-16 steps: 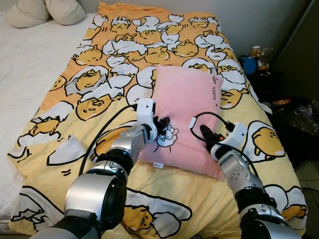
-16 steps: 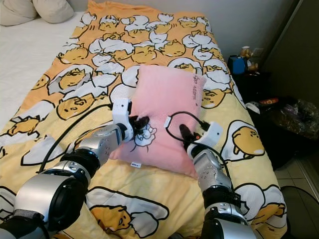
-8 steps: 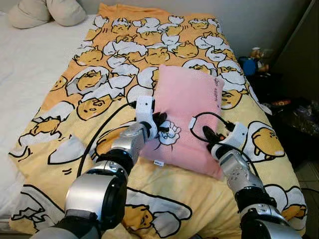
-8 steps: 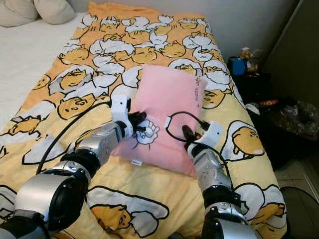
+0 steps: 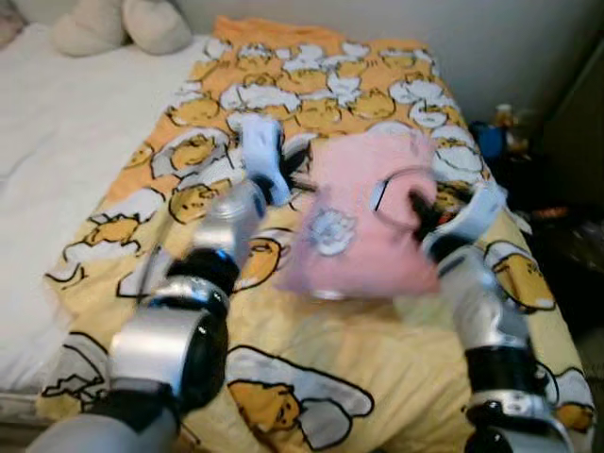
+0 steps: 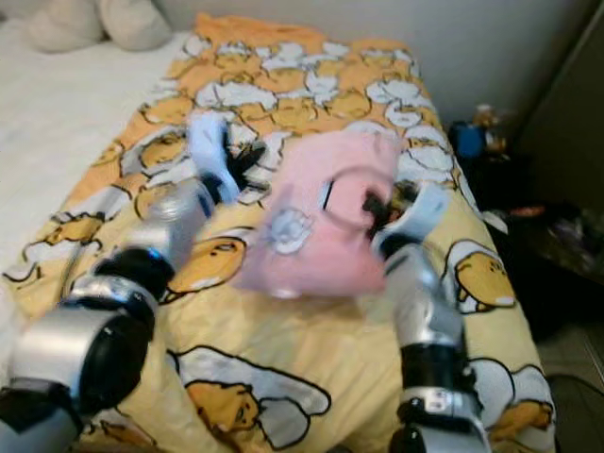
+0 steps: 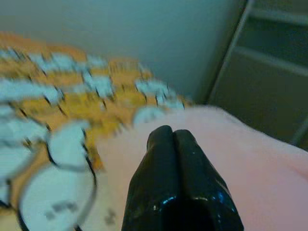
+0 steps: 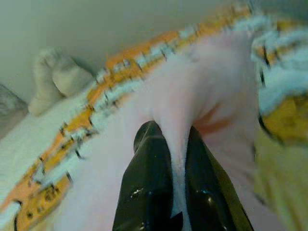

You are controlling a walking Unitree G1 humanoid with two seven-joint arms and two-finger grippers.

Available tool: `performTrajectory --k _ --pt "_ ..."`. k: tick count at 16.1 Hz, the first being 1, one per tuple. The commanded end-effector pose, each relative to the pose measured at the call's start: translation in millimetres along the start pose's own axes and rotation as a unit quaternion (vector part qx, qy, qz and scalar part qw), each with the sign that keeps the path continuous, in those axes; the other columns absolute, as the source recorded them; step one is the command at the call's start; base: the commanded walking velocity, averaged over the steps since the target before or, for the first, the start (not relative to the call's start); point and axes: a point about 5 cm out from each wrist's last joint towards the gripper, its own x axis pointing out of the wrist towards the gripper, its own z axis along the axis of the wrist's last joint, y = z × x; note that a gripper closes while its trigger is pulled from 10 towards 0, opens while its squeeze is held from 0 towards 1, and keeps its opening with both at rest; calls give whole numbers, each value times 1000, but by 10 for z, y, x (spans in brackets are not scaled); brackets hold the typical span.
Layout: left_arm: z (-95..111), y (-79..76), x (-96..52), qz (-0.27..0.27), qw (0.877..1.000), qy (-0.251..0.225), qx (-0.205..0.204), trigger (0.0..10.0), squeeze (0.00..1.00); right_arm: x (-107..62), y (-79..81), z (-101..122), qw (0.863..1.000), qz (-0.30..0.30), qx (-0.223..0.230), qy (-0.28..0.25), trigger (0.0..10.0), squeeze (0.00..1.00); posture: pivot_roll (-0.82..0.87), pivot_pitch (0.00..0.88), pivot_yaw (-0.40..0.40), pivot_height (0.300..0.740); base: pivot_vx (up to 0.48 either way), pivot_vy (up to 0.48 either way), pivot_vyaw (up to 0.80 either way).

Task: Clean up the room

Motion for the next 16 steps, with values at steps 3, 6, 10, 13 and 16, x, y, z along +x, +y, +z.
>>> performTrajectory --k 3,6,10,13,16 --pt "234 -66 54 -25 999 -39 21 0 0 -36 -37 250 999 -6 -11 -38 0 0 -100 0 0 740 0 0 0" --pt "-130 -47 -15 2 999 23 28 10000 0 -302 -574 -283 994 -80 -31 66 0 0 -113 0 10 740 0 0 0" --pt "-279 29 -79 25 998 52 9 10000 1000 -544 -912 -500 982 -122 -77 121 0 0 -112 0 30 740 0 0 0" --pt "-427 -10 -91 13 993 103 63 10000 1000 -552 -993 -398 973 -102 -158 135 0 0 -127 35 40 740 0 0 0" --pt "-472 -201 -34 -61 982 138 110 10000 1000 -617 -1003 -411 969 -88 -176 147 0 0 -150 91 32 740 0 0 0"
